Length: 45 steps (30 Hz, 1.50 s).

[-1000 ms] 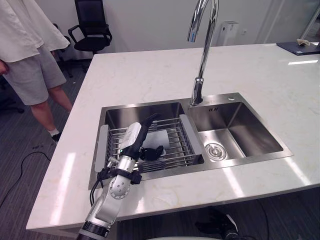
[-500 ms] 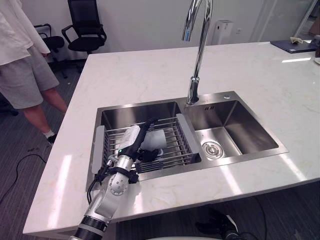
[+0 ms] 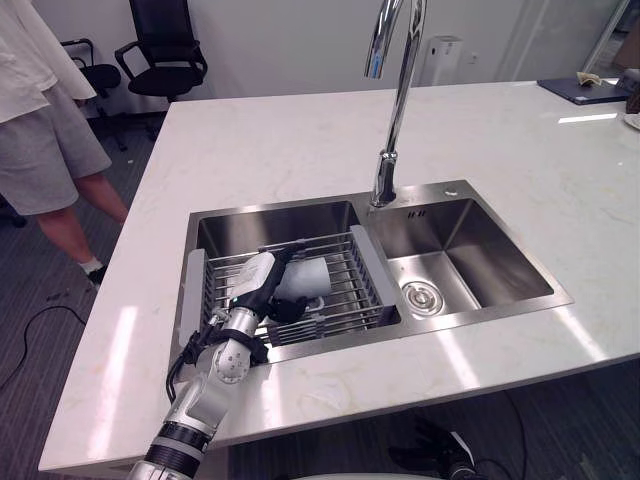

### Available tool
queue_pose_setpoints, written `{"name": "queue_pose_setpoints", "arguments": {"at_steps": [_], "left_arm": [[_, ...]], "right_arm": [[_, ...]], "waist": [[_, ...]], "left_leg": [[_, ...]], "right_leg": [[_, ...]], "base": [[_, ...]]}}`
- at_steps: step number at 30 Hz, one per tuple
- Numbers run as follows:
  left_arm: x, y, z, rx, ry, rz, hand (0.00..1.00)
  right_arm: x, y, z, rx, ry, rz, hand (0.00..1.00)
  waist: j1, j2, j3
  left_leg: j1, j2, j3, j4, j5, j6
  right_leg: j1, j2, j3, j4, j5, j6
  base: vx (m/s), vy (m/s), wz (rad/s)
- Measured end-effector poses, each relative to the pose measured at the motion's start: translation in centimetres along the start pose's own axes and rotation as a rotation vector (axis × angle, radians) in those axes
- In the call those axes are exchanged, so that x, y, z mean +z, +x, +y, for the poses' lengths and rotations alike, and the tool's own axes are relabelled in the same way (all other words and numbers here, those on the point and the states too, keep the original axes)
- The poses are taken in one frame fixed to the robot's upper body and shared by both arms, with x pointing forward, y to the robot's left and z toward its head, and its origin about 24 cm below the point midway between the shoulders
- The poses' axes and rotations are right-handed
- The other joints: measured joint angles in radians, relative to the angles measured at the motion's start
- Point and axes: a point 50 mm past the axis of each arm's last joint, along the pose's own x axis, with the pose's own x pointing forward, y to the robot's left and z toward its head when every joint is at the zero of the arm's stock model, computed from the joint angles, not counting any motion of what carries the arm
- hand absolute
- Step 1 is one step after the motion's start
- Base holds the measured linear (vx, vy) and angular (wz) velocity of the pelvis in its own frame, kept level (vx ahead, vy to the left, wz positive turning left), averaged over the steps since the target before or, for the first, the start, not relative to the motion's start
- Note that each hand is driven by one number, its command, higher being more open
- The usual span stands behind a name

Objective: Walk over to the sink, pick up the cup, carry it to the dishwasher, place the cup inside the dishwasher, then close the dishwasher door

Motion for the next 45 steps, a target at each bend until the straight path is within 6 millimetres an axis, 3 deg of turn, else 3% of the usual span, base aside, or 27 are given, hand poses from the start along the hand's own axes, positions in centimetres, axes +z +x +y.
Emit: {"name": "queue_pose_setpoints", "arguments": {"at_steps": [7, 8, 17, 28, 31, 38, 45], "left_arm": [[0.4, 1.5, 0.2, -0.08, 0.113, -0.032, 0.9], [0.4, 1.6, 0.3, -0.098, 0.132, -0.041, 0.3], [0.1, 3.1, 1.3, -0.167, 0.218, -0.04, 0.3], [-0.2, 3.0, 1.7, -0.174, 0.171, -0.031, 0.3], [0.5, 2.6, 1.8, -0.136, 0.09, -0.053, 0.3], [4.5, 0.4, 1.7, 0.013, -0.211, -0.19, 0.3], [5.9, -1.3, 3.1, 0.15, -0.385, -0.242, 0.3]], "right_arm": [[0.0, 0.0, 0.0, 0.002, 0.0, 0.001, 0.9], [0.0, 0.0, 0.0, 0.005, -0.001, -0.001, 0.9], [0.2, 0.1, 0.0, 0.019, -0.009, -0.004, 0.9], [0.3, 0.1, 0.1, 0.026, -0.019, -0.007, 0.9], [0.3, 0.1, 0.1, 0.025, -0.019, -0.007, 0.9], [0.3, 0.1, 0.0, 0.013, -0.016, -0.006, 0.9], [0.2, 0.0, -0.2, -0.002, 0.005, -0.006, 0.9]], "waist": [[-0.011, 0.001, 0.005], [-0.016, 0.001, 0.006], [-0.031, 0.002, 0.01], [-0.032, 0.003, 0.014], [-0.029, 0.003, 0.016], [-0.001, 0.0, 0.028], [0.012, 0.001, 0.028]], "left_leg": [[0.0, 0.0, 0.005, 0.0, 0.0, 0.0], [0.0, 0.0, 0.006, 0.0, 0.0, -0.001], [0.001, 0.001, 0.013, 0.0, -0.001, -0.001], [0.001, 0.001, 0.012, 0.0, -0.002, -0.002], [0.001, 0.001, 0.01, 0.0, -0.002, -0.002], [0.004, 0.0, 0.002, 0.0, -0.001, -0.001], [0.019, 0.0, -0.001, 0.0, -0.001, -0.001]], "right_leg": [[-0.004, 0.001, 0.004, 0.0, 0.0, 0.0], [-0.004, 0.001, 0.005, 0.0, 0.0, 0.0], [-0.006, 0.001, 0.011, -0.002, 0.004, 0.001], [-0.005, 0.001, 0.01, -0.002, 0.005, 0.001], [-0.004, 0.001, 0.008, -0.002, 0.004, 0.001], [0.001, 0.0, 0.001, 0.004, 0.003, 0.0], [0.013, -0.001, 0.003, 0.018, -0.006, 0.001]], "base": [[0.0, 0.0, -0.01], [0.0, 0.0, 0.0], [0.0, 0.0, -0.01], [0.0, 0.0, 0.0], [0.0, 0.0, 0.0], [0.0, 0.0, 0.02], [0.0, 0.0, 0.01]]}}
